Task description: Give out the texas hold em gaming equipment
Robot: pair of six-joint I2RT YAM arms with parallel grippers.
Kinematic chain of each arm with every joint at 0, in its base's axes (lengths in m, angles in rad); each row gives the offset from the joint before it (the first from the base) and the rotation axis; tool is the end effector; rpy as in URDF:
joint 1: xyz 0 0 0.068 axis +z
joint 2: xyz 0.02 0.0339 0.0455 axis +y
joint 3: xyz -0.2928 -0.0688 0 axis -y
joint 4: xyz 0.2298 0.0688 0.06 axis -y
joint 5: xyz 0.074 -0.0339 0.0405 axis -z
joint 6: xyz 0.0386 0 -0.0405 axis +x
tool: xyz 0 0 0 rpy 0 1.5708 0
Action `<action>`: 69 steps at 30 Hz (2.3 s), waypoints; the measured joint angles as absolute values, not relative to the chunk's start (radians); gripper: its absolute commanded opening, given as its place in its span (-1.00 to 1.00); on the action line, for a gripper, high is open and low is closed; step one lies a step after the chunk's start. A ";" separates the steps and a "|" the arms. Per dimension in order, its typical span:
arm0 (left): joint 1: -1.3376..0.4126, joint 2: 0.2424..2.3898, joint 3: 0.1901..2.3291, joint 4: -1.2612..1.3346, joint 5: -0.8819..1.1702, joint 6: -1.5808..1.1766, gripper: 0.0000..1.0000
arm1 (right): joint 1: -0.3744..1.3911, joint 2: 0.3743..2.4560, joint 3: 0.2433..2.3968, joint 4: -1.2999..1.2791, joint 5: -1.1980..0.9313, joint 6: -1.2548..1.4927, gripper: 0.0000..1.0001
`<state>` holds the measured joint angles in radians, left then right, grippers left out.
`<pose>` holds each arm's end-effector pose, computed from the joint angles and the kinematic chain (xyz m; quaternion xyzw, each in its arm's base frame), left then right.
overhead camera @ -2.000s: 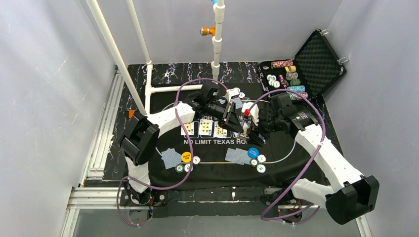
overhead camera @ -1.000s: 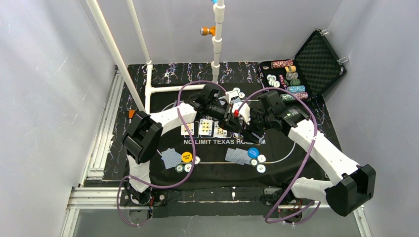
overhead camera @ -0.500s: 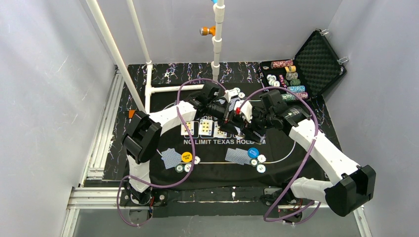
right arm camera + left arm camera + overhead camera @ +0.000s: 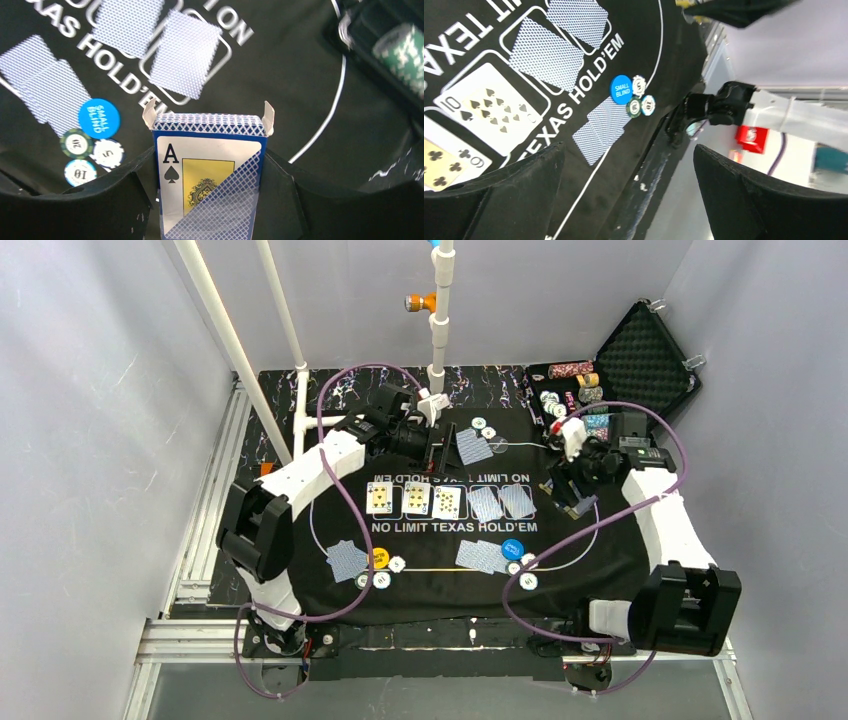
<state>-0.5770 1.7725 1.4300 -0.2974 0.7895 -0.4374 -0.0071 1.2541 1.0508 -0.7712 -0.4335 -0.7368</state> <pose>0.3173 -0.2392 0.3193 0.2297 0.8108 -0.5016 0.1952 0.2273 0.0146 0.3139 -0.3921 0.8495 0.0873 0.3420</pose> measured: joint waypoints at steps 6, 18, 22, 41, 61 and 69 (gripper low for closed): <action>-0.577 1.704 1.428 -0.385 0.701 -0.266 0.97 | -0.161 1.333 0.998 -0.717 -0.432 -0.776 -0.73; -0.559 1.510 1.248 -0.401 0.495 -0.036 0.97 | -0.255 1.548 0.947 -0.514 -0.392 -0.782 -0.67; -0.529 1.483 1.219 -0.392 0.470 0.009 0.97 | -0.255 1.598 0.922 -0.450 -0.364 -0.766 -0.46; -0.387 1.599 1.397 -0.673 0.367 0.356 0.97 | -0.255 1.579 0.929 -0.421 -0.339 -0.757 0.96; -0.230 2.049 1.708 -0.712 0.265 0.570 0.48 | -0.070 1.352 1.032 -0.528 -0.422 -0.625 0.96; -0.224 2.160 1.792 -0.710 0.242 0.600 0.15 | -0.036 1.350 1.005 -0.521 -0.419 -0.589 0.96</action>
